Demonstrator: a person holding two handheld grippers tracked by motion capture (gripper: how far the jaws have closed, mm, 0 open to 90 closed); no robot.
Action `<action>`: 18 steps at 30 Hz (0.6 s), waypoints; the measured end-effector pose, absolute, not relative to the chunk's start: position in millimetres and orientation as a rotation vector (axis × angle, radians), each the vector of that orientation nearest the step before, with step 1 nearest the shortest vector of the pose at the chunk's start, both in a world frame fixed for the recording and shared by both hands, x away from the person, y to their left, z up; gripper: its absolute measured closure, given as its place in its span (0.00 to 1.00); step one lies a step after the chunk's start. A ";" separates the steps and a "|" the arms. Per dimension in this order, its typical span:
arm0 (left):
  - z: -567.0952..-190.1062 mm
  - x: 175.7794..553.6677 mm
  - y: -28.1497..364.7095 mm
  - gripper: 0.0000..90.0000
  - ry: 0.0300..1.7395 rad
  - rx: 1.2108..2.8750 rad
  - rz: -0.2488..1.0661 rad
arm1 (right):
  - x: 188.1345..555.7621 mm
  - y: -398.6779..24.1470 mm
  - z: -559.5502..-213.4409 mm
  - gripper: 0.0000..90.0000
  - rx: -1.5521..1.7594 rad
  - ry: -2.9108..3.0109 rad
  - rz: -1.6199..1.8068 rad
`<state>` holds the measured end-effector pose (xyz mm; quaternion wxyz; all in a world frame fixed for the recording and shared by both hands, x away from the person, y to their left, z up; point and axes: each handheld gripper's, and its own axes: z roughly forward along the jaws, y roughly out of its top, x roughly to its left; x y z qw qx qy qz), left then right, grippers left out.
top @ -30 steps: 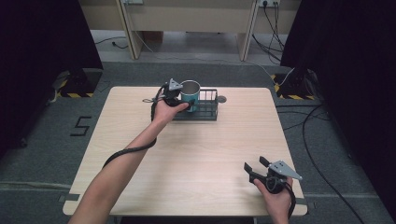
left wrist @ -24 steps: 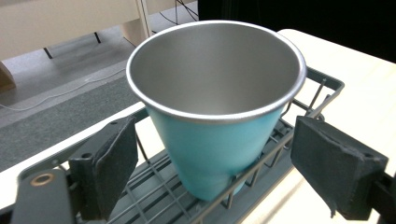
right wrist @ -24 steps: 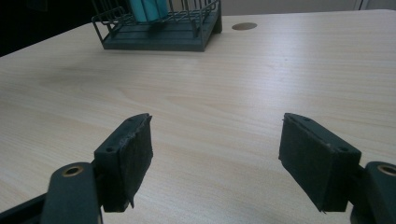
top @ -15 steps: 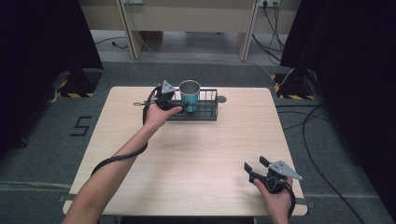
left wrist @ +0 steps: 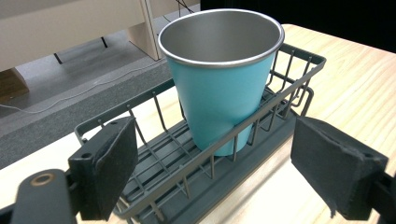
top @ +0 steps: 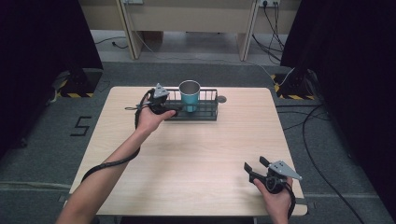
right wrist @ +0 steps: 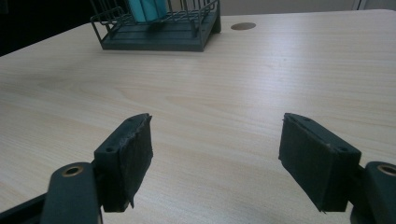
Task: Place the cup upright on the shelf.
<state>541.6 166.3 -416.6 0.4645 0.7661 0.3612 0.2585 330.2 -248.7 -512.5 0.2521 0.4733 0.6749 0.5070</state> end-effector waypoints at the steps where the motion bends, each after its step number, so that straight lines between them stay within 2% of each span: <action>1: -416.6 540.2 167.4 0.16 0.884 1.882 0.635 | 330.2 -248.7 -512.5 0.29 1.287 1.835 1.379; 18: -420.8 510.0 191.4 0.16 0.867 1.853 0.643 | 330.3 -248.5 -512.5 0.29 1.281 1.835 1.371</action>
